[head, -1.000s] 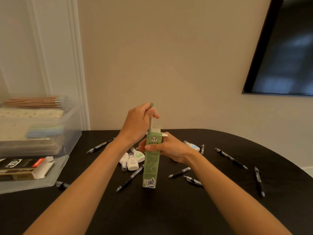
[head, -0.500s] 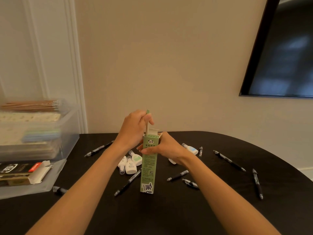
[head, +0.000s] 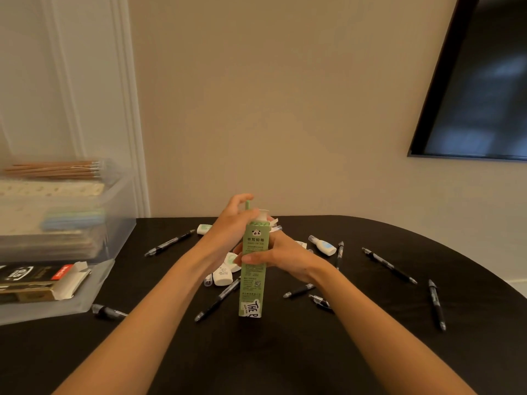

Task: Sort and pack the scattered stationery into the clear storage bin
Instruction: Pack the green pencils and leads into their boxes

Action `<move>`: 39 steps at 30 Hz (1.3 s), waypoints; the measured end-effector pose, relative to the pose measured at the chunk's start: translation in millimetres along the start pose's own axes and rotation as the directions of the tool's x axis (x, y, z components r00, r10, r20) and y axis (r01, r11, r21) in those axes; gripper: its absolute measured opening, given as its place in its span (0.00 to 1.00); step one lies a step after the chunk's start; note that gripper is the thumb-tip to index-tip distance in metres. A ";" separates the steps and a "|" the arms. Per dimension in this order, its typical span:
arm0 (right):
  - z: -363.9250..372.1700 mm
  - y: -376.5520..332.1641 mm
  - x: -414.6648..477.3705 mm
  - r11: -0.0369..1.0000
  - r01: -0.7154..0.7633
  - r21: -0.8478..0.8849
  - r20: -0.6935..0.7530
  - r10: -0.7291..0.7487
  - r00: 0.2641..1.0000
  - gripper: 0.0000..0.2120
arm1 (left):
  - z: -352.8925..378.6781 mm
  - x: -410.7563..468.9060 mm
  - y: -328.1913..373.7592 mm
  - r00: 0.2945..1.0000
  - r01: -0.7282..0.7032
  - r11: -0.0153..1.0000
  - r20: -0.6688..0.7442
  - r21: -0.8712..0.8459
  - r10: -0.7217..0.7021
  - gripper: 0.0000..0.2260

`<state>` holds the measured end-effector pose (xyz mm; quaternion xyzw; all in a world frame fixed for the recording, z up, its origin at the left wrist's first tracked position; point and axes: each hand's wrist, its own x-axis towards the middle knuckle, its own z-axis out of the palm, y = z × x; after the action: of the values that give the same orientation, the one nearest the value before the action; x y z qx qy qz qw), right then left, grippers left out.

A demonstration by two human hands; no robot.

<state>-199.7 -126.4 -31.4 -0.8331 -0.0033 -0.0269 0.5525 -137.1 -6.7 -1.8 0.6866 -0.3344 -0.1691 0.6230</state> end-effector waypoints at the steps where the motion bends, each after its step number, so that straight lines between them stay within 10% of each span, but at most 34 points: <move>1: -0.4 0.8 -0.3 1.000 0.004 0.002 -0.007 -0.004 1.000 0.10 | 1.3 -2.0 -1.5 1.000 0.019 1.000 -0.002 -0.003 -0.019 0.17; 33: 1.0 0.0 -9.5 0.998 -0.007 0.061 0.004 0.007 1.000 0.16 | -4.4 -7.5 3.0 0.993 0.118 0.975 -0.003 -0.189 -0.121 0.28; 39: -5.4 2.5 -10.5 0.997 0.069 0.035 -0.388 -0.051 0.920 0.09 | -6.8 -18.3 -22.3 0.988 0.062 0.998 -0.143 0.032 -0.056 0.17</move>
<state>-210.3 -132.0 -32.1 -0.7975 0.0795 -0.2074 0.5609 -140.3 10.6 -25.6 0.7178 -0.2718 -0.1321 0.6272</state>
